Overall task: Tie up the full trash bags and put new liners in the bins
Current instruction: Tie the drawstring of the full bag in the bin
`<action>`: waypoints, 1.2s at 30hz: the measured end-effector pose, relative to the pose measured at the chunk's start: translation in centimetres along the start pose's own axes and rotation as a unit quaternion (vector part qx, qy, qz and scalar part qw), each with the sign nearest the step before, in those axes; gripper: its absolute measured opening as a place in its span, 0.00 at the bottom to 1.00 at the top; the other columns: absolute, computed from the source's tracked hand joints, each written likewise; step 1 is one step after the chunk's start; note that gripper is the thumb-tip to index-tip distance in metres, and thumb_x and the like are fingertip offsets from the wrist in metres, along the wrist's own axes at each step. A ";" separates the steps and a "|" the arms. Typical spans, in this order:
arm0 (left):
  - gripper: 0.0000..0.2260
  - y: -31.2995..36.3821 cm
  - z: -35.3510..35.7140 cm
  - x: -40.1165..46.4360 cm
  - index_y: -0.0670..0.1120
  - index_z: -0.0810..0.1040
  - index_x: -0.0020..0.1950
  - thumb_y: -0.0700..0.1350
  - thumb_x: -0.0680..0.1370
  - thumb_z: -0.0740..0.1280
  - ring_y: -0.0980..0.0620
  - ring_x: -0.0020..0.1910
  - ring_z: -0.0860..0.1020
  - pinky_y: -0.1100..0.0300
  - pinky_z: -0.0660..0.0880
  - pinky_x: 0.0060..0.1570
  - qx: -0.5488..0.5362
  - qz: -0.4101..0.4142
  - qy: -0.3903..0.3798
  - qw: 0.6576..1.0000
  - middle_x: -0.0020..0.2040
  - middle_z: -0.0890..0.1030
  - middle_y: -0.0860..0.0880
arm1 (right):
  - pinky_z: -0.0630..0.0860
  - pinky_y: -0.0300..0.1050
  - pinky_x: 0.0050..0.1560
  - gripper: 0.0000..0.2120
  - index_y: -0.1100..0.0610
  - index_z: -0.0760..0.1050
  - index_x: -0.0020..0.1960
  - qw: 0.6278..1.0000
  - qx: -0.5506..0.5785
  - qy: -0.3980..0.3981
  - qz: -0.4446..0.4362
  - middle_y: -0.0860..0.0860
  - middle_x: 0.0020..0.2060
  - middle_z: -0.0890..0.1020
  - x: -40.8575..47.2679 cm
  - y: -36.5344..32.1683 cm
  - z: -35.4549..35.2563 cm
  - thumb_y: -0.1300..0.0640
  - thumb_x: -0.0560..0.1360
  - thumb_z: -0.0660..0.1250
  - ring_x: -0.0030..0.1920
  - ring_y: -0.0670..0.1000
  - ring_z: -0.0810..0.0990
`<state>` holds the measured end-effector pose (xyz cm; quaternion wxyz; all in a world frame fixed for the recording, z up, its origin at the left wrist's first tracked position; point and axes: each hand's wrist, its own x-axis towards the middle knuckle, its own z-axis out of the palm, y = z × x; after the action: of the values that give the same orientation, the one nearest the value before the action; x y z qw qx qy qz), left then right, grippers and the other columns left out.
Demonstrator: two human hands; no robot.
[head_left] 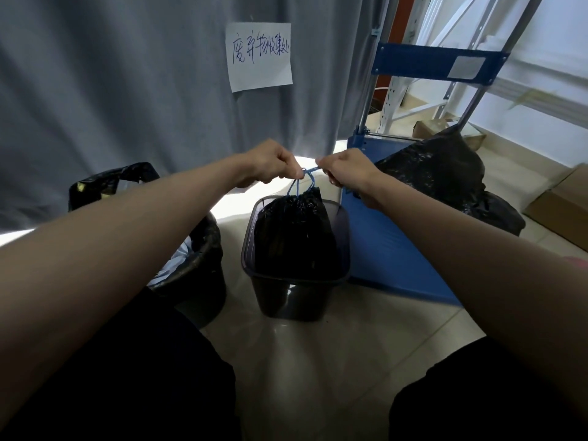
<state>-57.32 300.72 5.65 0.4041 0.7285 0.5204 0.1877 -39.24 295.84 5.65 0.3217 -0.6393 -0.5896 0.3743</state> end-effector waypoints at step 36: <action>0.13 -2.2 2.8 0.9 0.52 0.82 0.55 0.43 0.71 0.74 0.44 0.51 0.80 0.57 0.70 0.40 0.577 0.094 -0.074 0.808 0.54 0.80 0.47 | 0.80 0.49 0.44 0.06 0.61 0.69 0.47 0.946 -0.126 -0.285 0.083 0.60 0.44 0.85 -0.9 4.1 5.4 0.63 0.77 0.67 0.43 0.58 0.85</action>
<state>-56.37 300.70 2.06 -0.0730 0.8845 0.4305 -0.1643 -41.75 294.38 -0.51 0.0245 -0.5882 -0.6437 0.4889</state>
